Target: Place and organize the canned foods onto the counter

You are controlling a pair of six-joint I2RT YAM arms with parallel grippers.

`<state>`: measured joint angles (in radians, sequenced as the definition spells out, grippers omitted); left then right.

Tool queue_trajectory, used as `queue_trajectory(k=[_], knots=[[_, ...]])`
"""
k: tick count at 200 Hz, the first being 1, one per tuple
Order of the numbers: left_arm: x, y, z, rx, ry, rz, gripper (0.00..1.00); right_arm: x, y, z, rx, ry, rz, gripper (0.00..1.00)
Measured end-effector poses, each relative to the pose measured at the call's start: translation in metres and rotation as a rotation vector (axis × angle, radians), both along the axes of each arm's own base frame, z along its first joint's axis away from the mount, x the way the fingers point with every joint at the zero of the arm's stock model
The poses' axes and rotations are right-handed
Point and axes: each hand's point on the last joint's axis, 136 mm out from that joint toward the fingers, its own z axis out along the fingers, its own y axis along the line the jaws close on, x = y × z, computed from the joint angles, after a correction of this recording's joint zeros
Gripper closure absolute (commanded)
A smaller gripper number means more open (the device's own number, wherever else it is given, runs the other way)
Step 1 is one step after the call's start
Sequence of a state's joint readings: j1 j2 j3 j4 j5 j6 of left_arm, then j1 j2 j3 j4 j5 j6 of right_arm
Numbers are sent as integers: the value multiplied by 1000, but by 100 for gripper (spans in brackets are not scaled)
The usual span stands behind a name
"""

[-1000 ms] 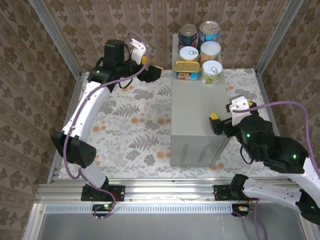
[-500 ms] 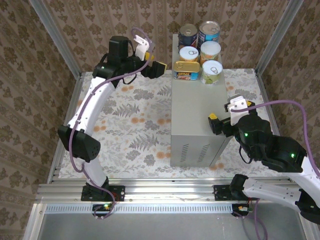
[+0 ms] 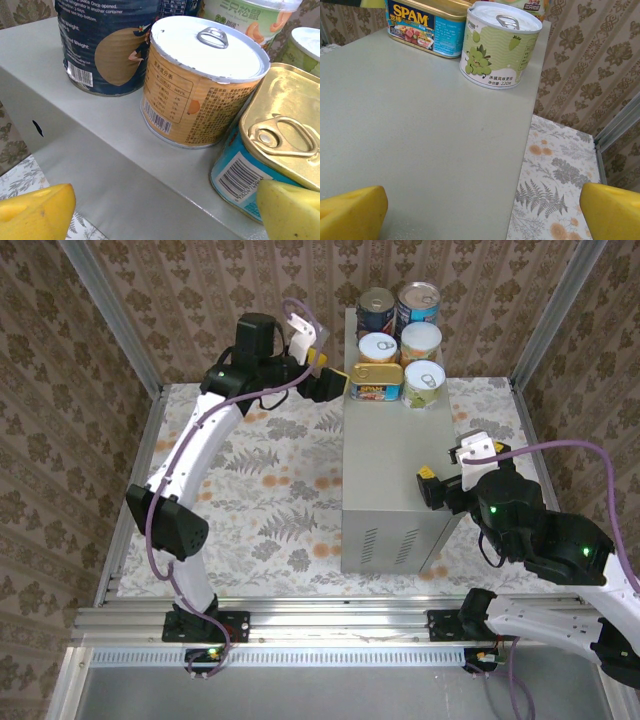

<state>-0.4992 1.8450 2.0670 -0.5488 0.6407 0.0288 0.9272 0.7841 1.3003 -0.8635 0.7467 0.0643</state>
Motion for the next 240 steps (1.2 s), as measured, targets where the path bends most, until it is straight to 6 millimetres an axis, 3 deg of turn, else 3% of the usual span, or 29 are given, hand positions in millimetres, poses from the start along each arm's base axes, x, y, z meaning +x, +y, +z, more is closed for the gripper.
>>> queue_trajectory(k=[82,103,143,165,200,219,240], knots=[[3,2,-1,9,-2,21,6,-2,-2,2,8,-6,0,0],[5,4,-1,12,-5,33,0,-2,-2,2,8,-6,0,0],[-1,20,-2,32,5,73,0,-1,0,4,6,-6,6,0],[-10,35,-1,41,7,102,0,3,9,24,16,-22,33,0],[-17,68,-3,55,11,174,0,16,21,73,40,-71,35,0],[-19,86,-13,77,26,224,0,35,14,101,75,-97,-38,0],[-20,101,-24,111,30,290,0,59,-2,112,98,-97,-119,0]])
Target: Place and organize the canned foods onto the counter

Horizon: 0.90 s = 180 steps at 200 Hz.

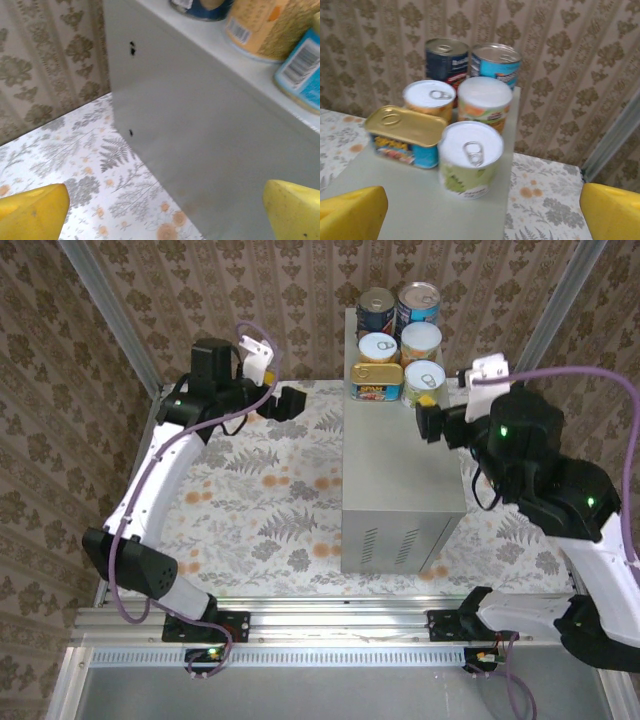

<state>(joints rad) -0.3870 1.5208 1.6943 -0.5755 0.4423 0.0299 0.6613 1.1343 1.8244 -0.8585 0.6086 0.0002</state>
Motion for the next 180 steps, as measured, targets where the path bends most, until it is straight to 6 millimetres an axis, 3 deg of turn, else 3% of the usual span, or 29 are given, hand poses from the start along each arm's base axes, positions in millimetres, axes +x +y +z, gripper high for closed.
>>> queue_trajectory(k=[43,62,82,128,180], knots=[[14,37,-13,74,-5,185,0,35,-43,5,81,18,-154,0],[24,70,-26,85,18,298,0,38,-75,-2,122,23,-259,0],[25,108,-49,102,49,424,0,31,-109,-23,150,46,-366,0],[12,170,-91,121,21,642,0,7,-160,-99,188,139,-541,0],[6,206,-165,213,36,803,0,20,-177,-220,210,300,-573,0]])
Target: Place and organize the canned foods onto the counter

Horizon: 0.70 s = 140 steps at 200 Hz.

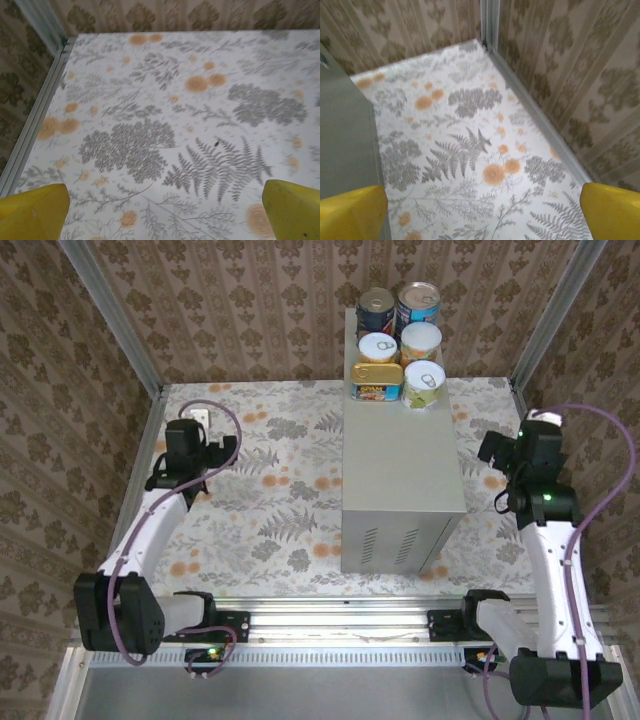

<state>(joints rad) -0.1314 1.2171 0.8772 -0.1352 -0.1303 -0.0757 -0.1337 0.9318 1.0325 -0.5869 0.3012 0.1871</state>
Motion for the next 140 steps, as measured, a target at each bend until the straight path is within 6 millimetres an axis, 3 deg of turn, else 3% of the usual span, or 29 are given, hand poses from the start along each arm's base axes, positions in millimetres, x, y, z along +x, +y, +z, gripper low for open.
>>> queue_trajectory(k=[43,77,104,140], knots=[[-2,17,-48,63,-28,79,0,20,6,-83,39,22,46,0],[0,24,-77,117,-38,103,0,42,5,-133,47,43,58,0],[8,25,-80,158,-77,89,0,54,3,-156,36,18,63,0],[18,37,-84,160,-135,113,0,67,2,-163,17,-47,74,0]])
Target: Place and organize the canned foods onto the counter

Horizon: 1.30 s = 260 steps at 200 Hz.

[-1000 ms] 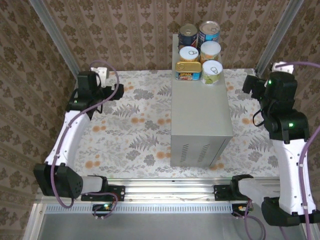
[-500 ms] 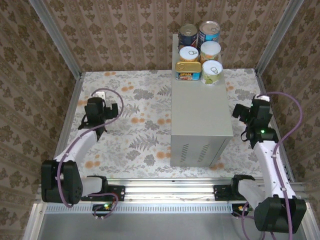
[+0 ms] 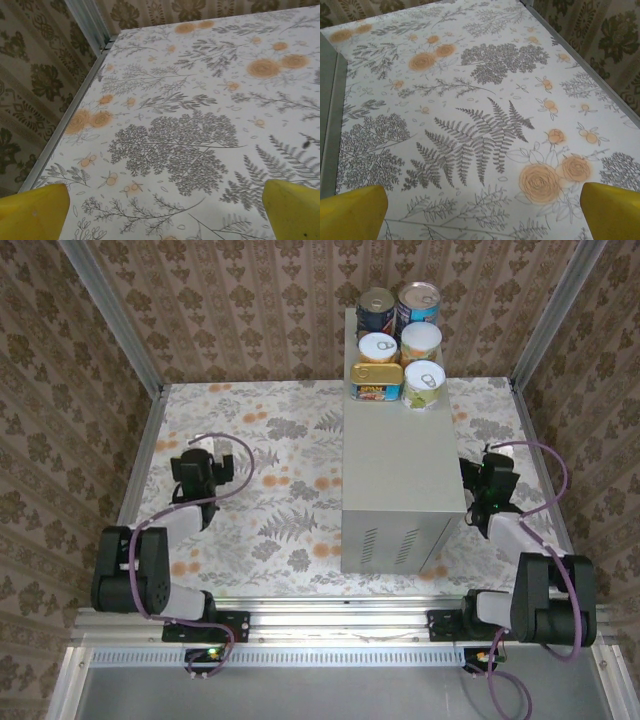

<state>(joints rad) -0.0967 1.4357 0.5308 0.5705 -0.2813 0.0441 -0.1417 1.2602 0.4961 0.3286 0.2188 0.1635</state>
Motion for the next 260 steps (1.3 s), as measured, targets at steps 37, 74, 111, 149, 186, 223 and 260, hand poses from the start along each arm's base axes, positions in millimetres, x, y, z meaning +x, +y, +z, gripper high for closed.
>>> queue_trajectory(k=[37,74,111,149,186,223,260], knots=[[-18,5,-47,-5,52,-6,0,12,1,-5,-9,-34,15,0],[-16,5,-44,-13,-9,-10,0,17,14,-10,-31,-27,61,0],[-11,4,-31,-18,-69,-14,0,17,34,-7,-78,-54,143,0],[-10,4,-28,-20,-82,-15,0,15,71,-9,-126,-71,288,0],[-10,4,-27,-21,-85,-18,0,16,73,-20,-124,-122,293,0],[-10,4,-27,-21,-85,-18,0,23,70,-39,-117,-83,278,0],[-10,3,-27,-21,-85,-19,0,30,68,-32,-105,-107,257,0]])
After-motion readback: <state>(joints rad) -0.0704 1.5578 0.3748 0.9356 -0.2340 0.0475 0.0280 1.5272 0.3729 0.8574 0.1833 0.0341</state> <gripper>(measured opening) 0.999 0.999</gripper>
